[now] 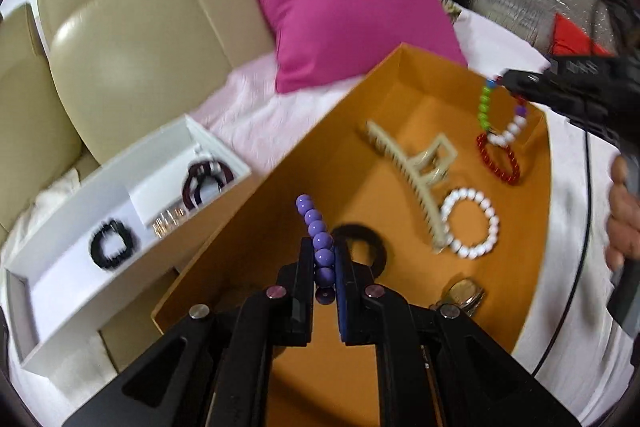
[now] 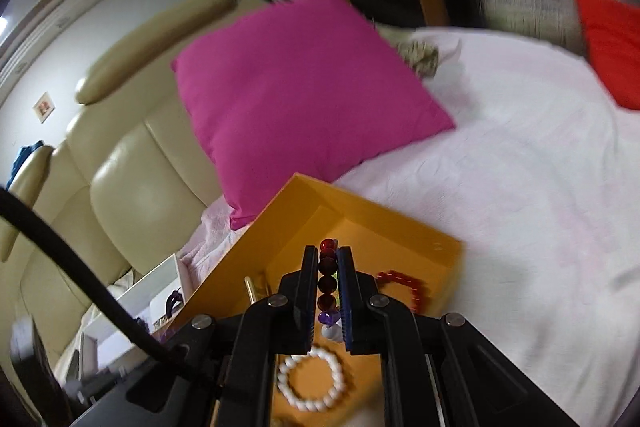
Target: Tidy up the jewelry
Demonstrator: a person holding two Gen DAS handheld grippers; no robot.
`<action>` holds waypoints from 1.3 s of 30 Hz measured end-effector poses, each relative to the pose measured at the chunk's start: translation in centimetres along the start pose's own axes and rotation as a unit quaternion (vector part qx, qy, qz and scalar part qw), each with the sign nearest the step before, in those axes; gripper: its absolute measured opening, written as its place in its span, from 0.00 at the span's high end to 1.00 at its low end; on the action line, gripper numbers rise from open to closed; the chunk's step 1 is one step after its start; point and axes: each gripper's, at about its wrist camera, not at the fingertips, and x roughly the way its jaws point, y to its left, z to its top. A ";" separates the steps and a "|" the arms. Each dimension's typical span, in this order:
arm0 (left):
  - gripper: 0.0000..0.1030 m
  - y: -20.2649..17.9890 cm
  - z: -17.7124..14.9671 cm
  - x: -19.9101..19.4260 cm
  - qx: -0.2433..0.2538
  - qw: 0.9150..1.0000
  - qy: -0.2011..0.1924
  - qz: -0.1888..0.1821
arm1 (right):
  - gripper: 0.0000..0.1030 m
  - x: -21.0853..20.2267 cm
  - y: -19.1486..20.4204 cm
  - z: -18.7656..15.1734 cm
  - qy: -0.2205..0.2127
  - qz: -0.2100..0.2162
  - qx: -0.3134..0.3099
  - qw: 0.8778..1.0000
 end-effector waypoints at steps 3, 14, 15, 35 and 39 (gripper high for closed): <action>0.91 -0.3 -0.4 1.0 0.007 1.000 0.013 0.001 | 0.90 3.1 0.3 0.2 0.032 -0.007 0.006 0.999; 0.38 0.5 0.3 -1.2 -0.012 1.000 0.005 0.003 | 0.65 1.3 -1.7 1.2 0.012 0.004 0.077 0.997; 0.36 0.5 0.4 -1.8 -0.013 1.000 0.001 -0.001 | 0.65 0.6 -1.8 1.1 0.007 0.003 0.075 0.997; 0.18 -1.6 -2.2 -20.2 0.060 0.976 -0.139 0.155 | 0.38 -25.2 6.4 -11.8 -0.056 -0.035 -0.139 0.988; 0.18 -1.0 -3.1 -23.1 0.063 0.974 -0.154 0.151 | 0.38 -28.2 8.6 -13.9 -0.057 -0.042 -0.146 0.987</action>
